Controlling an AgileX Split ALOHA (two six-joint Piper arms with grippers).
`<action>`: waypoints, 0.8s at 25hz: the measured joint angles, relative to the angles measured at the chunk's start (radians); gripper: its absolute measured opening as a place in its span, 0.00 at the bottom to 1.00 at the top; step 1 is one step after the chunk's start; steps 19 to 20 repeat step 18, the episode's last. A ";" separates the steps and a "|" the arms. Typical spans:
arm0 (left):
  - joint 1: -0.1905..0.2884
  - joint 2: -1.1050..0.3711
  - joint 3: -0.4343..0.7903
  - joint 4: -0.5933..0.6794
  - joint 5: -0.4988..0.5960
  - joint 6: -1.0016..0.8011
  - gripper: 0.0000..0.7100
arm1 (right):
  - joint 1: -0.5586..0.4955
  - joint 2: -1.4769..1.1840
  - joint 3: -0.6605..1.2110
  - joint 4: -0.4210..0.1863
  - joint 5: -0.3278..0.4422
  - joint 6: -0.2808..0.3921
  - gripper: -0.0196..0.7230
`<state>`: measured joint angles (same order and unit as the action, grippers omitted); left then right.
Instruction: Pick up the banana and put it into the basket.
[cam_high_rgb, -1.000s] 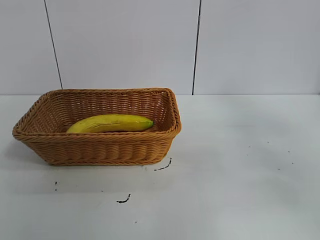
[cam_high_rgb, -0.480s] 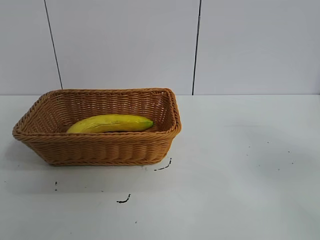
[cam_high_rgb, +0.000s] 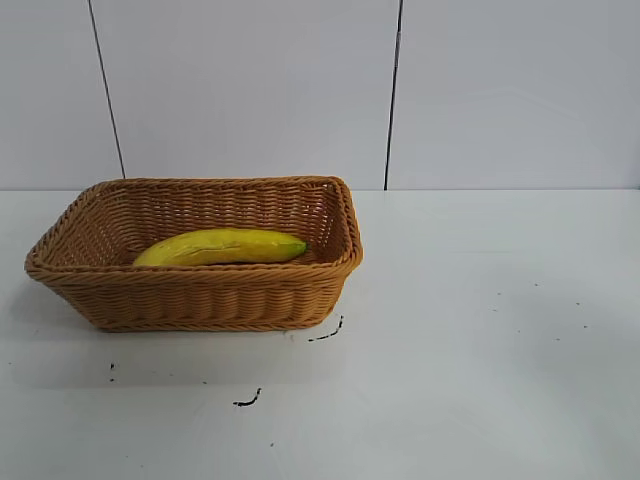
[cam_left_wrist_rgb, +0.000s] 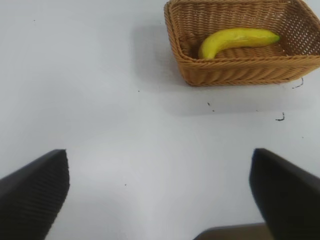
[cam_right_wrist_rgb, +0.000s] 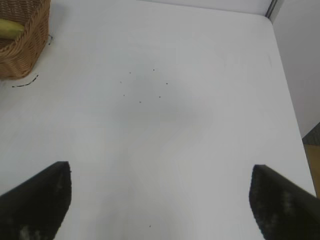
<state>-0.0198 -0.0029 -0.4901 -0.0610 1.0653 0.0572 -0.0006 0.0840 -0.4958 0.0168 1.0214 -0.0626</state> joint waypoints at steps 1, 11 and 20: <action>0.000 0.000 0.000 0.000 0.000 0.000 0.98 | 0.000 -0.022 0.000 0.000 0.000 0.000 0.96; 0.000 0.000 0.000 0.000 0.000 0.000 0.98 | 0.000 -0.089 0.000 -0.001 -0.001 0.000 0.96; 0.000 0.000 0.000 0.000 0.000 0.000 0.98 | 0.000 -0.089 0.000 -0.001 -0.001 0.000 0.96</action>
